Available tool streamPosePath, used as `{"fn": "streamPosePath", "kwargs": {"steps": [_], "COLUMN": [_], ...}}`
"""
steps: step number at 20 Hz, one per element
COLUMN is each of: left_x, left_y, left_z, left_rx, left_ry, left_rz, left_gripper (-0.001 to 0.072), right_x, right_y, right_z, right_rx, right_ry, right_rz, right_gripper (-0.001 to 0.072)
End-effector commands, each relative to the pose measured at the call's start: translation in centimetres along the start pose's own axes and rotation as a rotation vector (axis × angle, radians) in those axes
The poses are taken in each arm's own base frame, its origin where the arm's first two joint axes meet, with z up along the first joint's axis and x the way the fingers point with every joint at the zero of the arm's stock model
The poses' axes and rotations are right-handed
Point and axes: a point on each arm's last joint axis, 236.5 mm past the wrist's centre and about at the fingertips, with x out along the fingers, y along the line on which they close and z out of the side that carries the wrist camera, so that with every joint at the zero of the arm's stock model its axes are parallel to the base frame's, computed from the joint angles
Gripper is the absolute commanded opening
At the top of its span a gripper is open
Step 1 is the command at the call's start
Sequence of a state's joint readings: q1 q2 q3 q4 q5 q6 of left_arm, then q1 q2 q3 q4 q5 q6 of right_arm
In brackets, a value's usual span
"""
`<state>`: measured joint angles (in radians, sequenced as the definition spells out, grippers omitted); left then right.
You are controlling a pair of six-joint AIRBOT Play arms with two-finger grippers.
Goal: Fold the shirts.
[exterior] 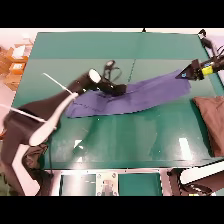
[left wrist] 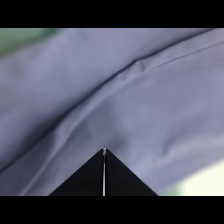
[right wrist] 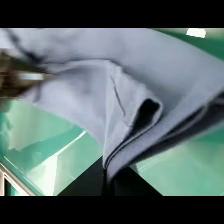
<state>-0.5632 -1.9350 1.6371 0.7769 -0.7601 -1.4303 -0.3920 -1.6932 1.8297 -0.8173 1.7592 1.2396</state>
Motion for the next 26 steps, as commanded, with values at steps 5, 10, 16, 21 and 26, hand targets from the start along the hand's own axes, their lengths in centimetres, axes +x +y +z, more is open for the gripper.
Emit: {"fn": "streamPosePath", "kwargs": {"steps": [5, 10, 16, 21, 26], "left_x": [7.6, 2.5, -20.8, -29.4, -35.7], "left_y": [-5.3, -3.6, 14.4, 17.7, 21.2], "left_z": [-2.0, -1.6, 1.4, 0.8, -0.3], "left_rx": [-0.026, 0.062, 0.142, 0.017, -0.094], "left_ry": [0.019, 0.191, 0.364, 0.321, 0.291], "left_rz": [-0.110, -0.088, 0.787, 0.859, 0.894], "left_gripper": [0.0029, 0.0029, 0.0029, 0.0029, 0.0029], "right_x": [-3.1, -2.7, 2.1, 16.4, 35.3], "right_y": [8.2, 8.8, 17.0, 26.1, 31.5], "right_z": [-0.4, -0.4, -0.1, -1.8, -5.1], "right_rx": [-0.154, -0.137, -0.209, -0.283, -0.248], "right_ry": [-0.067, -0.059, -0.026, 0.002, -0.078], "right_rz": [0.042, 0.052, 0.190, 0.255, 0.258], "right_gripper": [0.0014, 0.0014, 0.0014, 0.0015, 0.0018]}}
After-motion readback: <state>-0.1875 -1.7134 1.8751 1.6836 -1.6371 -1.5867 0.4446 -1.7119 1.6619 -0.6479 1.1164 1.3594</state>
